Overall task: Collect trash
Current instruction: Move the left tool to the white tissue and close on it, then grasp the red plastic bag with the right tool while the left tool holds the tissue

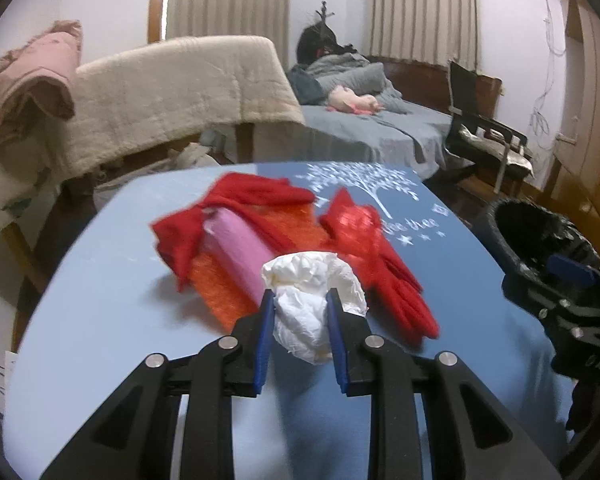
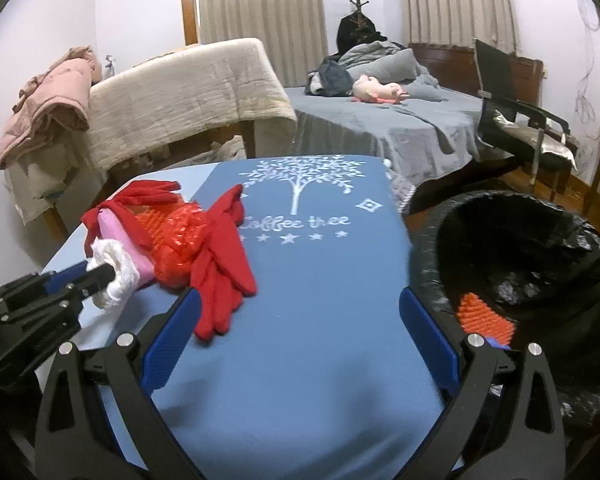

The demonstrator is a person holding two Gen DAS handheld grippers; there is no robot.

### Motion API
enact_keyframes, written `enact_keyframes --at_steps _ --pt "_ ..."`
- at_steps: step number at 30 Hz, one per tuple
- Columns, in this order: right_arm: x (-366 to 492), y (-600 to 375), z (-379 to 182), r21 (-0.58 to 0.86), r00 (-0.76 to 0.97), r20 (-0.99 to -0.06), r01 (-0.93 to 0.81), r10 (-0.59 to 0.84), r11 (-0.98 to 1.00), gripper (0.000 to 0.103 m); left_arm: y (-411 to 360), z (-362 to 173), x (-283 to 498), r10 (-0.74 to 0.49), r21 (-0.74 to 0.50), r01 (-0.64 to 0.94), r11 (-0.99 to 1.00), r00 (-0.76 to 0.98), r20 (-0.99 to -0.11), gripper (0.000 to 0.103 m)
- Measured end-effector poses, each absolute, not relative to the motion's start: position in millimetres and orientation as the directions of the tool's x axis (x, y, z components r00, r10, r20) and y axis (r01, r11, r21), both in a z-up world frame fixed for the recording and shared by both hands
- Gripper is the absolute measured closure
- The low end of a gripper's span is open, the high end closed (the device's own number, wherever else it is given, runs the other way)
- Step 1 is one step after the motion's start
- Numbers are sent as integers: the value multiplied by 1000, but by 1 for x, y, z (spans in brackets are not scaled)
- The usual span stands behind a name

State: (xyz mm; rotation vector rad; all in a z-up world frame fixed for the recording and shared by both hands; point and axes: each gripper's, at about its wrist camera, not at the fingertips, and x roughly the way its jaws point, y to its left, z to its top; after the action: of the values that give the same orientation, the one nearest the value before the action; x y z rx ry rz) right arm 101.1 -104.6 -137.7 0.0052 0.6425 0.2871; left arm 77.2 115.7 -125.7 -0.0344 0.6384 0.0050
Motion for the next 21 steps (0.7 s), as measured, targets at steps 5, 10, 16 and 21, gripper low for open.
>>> enact_keyframes --at_steps 5,10,16,21 --pt "112 -79 -140 103 753 -589 -289 293 952 7 138 -118 74 48 -22 -74 997 818 -572 77" --pt "126 -51 -141 105 747 -585 -318 317 942 7 162 -113 73 107 -16 -139 990 826 -553 77" --pt "138 -14 -145 82 731 -589 -369 344 926 11 182 -112 80 161 -1 -191 981 826 -540 77" --pt "149 3 -150 76 710 -611 -388 351 918 23 194 -119 85 175 -12 -218 976 815 -553 77"
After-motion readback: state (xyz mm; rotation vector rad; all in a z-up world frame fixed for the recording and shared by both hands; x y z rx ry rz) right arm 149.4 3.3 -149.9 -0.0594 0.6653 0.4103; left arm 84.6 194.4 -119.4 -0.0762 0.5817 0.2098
